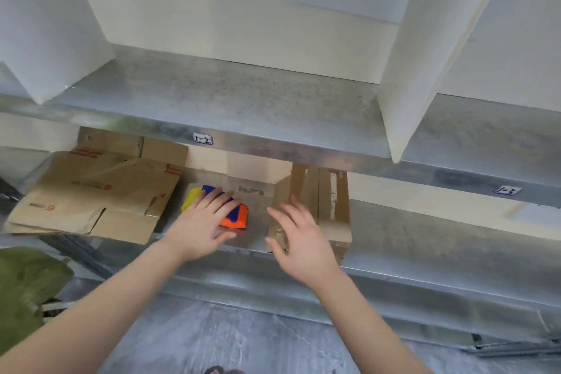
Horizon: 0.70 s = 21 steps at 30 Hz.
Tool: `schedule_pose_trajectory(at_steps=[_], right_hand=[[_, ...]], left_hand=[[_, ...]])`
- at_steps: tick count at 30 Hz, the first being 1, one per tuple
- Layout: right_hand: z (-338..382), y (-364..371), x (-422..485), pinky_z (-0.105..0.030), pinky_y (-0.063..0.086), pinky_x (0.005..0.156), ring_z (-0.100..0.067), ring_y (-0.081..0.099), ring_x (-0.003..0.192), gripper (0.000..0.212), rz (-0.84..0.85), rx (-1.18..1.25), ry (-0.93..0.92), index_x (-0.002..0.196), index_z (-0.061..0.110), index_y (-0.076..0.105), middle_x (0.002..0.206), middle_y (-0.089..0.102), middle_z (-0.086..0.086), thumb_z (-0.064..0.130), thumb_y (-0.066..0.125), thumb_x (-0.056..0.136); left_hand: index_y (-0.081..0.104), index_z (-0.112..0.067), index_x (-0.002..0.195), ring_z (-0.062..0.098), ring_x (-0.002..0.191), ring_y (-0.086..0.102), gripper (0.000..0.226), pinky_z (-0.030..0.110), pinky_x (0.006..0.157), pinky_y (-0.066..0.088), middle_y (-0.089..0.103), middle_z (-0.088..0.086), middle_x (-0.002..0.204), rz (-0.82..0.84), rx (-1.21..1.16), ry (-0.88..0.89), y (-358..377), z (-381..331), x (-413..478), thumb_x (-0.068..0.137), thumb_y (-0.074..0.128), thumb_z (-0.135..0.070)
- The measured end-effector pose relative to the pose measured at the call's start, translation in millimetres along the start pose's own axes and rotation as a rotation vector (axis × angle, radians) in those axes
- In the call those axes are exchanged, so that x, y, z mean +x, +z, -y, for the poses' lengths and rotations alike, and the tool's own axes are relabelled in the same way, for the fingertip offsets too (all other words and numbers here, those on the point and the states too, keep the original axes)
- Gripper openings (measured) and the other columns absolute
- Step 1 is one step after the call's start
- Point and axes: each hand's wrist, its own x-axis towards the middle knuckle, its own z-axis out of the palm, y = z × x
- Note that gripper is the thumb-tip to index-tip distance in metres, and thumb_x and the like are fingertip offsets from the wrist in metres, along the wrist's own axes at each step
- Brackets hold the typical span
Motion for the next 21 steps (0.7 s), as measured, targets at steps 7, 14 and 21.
schedule_pose_trajectory(at_steps=[7,14,21], right_hand=[[53,81,55,-0.042,0.027,0.117,-0.029,0.016,0.148,0.064,0.178,0.007,0.178,0.153,0.021,0.021,0.157,0.028,-0.006,0.039,0.044,0.097],[32,124,78,-0.042,0.034,0.113,-0.025,0.015,0.149,0.066,0.253,0.067,0.478,0.155,0.026,0.015,0.161,0.017,-0.001,0.042,0.044,0.098],[16,146,84,-0.038,0.026,0.116,-0.024,0.017,0.148,0.067,0.332,0.085,0.573,0.155,0.024,0.015,0.162,0.016,-0.001,0.044,0.044,0.098]], left_hand=[[0.042,-0.026,0.141,0.038,0.128,0.049,0.079,0.052,0.099,0.044,0.05,0.007,0.142,0.116,0.046,0.05,-1,80,6,0.074,0.071,-0.056],[0.016,-0.028,0.153,0.022,0.147,0.01,0.08,0.041,0.117,0.016,0.011,-0.001,0.16,0.249,-0.054,0.083,11,103,49,0.088,0.056,-0.054],[0.033,-0.03,0.141,0.024,0.115,0.05,0.075,0.037,0.093,0.045,0.048,0.001,0.129,0.395,-0.15,0.063,33,105,75,0.078,0.068,-0.05]])
